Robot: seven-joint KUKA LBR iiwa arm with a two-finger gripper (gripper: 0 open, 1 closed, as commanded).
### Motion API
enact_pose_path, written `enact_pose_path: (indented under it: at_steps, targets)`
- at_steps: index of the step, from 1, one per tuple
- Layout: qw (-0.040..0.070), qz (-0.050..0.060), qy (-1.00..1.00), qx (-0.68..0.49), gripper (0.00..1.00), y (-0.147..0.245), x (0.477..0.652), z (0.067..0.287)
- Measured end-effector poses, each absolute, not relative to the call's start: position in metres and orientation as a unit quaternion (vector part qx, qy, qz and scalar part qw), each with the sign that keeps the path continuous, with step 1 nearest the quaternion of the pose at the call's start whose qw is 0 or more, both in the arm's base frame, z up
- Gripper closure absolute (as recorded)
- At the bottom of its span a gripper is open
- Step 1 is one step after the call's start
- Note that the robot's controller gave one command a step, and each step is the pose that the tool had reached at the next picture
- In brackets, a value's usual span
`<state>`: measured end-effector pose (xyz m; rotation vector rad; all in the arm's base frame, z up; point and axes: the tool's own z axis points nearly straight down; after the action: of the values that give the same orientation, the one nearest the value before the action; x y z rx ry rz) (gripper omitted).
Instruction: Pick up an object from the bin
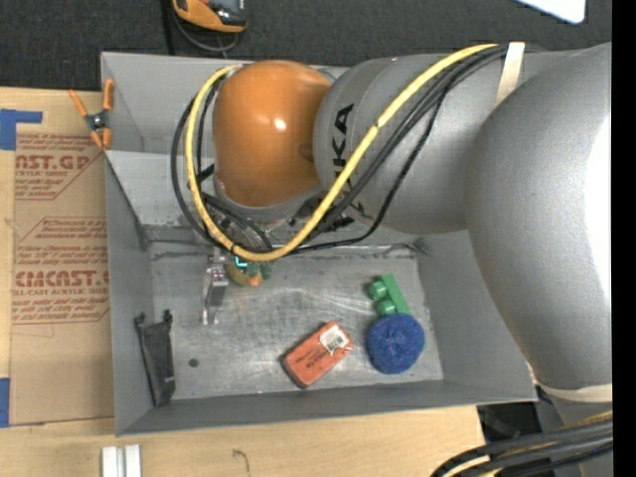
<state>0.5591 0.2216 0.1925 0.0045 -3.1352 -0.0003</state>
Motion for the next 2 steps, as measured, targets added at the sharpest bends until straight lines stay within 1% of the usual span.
enact_pose_path:
  at_steps: [1, 2]
  targets:
    - [0.002, 0.0, -1.0, 0.001, 0.0, 0.221, 0.56, 0.195]
    - [-0.003, -0.001, -1.0, 0.029, 0.0, 0.212, 0.552, 0.156]
